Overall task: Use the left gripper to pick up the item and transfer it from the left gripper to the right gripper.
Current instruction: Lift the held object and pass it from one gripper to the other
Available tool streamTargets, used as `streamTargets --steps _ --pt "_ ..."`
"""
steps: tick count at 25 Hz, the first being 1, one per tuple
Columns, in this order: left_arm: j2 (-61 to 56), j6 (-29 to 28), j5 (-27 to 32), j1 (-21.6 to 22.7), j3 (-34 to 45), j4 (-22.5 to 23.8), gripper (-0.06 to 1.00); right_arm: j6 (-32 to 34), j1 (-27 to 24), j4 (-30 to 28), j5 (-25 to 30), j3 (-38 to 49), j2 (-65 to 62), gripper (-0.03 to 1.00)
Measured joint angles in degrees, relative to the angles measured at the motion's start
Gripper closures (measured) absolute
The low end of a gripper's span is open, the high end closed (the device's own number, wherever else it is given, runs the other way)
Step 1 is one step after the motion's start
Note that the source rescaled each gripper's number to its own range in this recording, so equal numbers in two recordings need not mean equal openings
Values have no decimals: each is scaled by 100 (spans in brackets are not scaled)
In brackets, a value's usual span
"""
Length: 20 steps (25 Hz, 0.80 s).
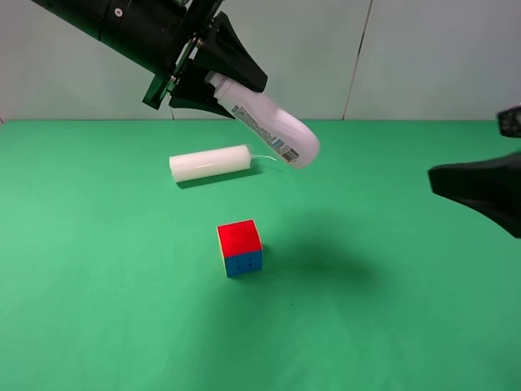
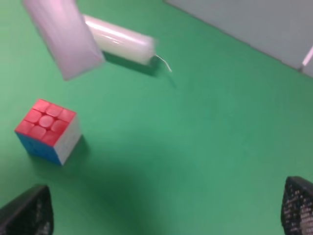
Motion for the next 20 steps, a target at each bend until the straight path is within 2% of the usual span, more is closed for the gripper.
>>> streamTargets --steps 6,14,20 --pt "0 44 -52 0 0 -210 94 -89 432 -165 -333 -596 972 -3" --pt "0 85 -84 0 0 -210 94 -152 1386 -257 -807 -919 1911 -3" --pt "0 85 -84 0 0 -210 94 -152 1502 -431 -1002 -1303 2585 -3"
